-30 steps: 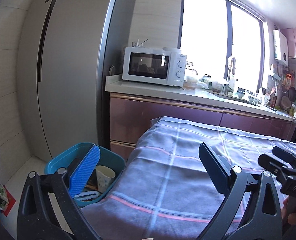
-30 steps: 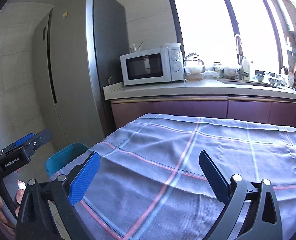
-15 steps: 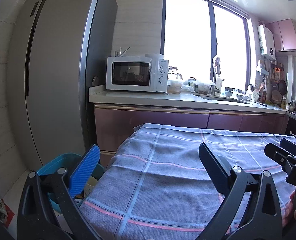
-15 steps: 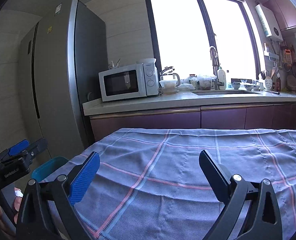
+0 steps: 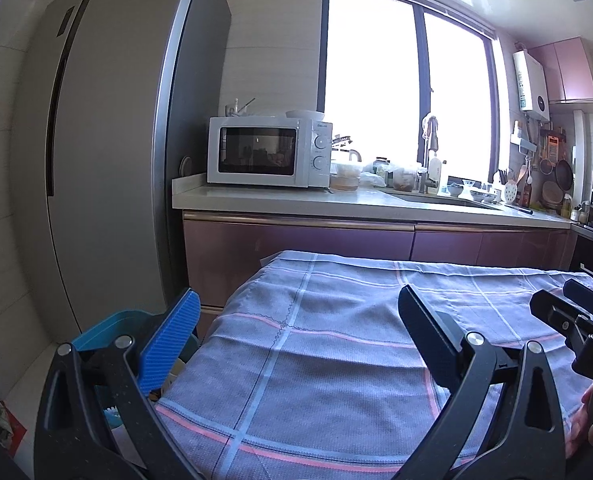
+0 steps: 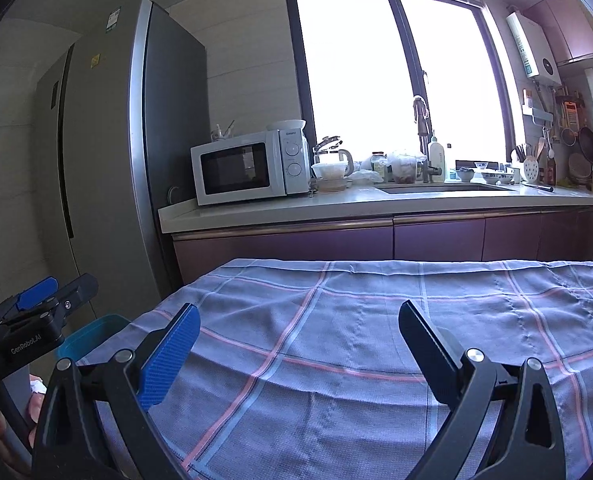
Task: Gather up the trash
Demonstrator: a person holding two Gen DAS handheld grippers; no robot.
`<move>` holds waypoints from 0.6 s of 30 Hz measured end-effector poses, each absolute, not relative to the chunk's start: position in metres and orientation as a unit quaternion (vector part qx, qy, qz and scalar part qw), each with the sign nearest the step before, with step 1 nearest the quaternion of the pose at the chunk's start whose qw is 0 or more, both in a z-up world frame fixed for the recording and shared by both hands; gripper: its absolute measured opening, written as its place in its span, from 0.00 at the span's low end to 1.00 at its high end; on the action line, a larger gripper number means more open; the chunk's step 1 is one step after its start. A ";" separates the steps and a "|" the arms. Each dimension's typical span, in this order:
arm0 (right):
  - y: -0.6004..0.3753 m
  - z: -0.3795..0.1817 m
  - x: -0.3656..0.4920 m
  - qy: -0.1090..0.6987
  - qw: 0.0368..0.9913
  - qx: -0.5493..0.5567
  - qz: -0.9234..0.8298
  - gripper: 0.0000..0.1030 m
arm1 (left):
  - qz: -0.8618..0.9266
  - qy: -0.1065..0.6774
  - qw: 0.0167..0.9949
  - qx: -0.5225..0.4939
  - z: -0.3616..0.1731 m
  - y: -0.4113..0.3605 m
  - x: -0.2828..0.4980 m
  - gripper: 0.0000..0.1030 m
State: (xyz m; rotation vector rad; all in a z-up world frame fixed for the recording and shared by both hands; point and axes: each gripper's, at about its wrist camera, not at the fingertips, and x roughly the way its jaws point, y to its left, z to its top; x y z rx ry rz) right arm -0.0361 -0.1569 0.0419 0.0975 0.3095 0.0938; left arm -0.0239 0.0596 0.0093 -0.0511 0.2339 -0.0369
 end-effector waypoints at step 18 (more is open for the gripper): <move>-0.159 0.045 -0.035 0.152 0.986 0.049 0.044 0.93 | -0.010 0.111 0.993 -0.027 0.010 0.061 -0.027 0.95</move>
